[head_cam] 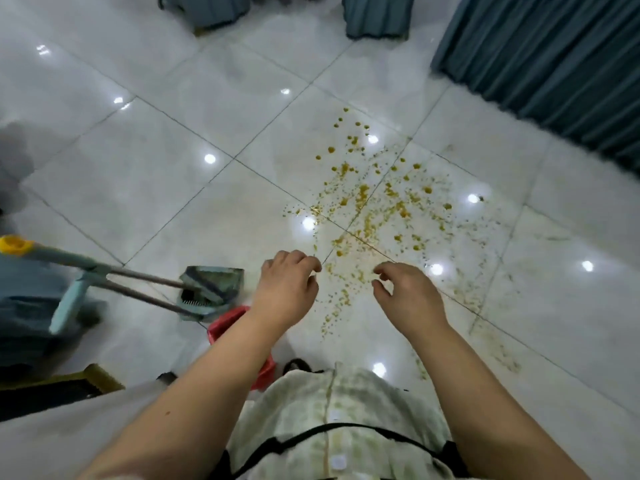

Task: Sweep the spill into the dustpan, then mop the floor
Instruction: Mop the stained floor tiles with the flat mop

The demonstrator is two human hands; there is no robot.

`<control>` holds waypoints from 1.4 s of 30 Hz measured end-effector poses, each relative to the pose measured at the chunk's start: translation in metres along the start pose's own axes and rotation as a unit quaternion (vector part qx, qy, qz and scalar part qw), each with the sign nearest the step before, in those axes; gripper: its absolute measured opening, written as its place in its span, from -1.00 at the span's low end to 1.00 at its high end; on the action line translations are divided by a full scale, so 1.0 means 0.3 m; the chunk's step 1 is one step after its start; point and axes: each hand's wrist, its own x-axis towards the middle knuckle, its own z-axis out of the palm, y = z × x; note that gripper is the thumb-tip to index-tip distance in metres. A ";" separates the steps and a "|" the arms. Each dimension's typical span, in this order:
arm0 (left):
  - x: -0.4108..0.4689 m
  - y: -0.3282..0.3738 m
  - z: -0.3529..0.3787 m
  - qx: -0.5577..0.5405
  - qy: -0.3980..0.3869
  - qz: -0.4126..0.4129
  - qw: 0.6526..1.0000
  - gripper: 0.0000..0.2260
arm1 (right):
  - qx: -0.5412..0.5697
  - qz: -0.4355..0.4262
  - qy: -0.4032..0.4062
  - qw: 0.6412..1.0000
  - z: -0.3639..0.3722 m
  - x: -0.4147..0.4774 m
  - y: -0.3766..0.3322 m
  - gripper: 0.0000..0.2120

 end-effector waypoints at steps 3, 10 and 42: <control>0.057 0.175 0.031 0.021 -0.021 0.074 0.997 -0.74 | 0.017 0.062 0.037 0.997 -0.047 -0.090 0.147 -0.76; 0.082 0.605 0.168 0.027 -0.041 0.157 0.986 -0.76 | 0.034 0.174 0.093 0.980 -0.180 -0.351 0.536 -0.78; -0.705 2.605 1.158 0.189 -0.264 0.685 0.652 -0.73 | 0.143 0.684 0.325 0.637 -0.375 -1.863 1.665 -0.73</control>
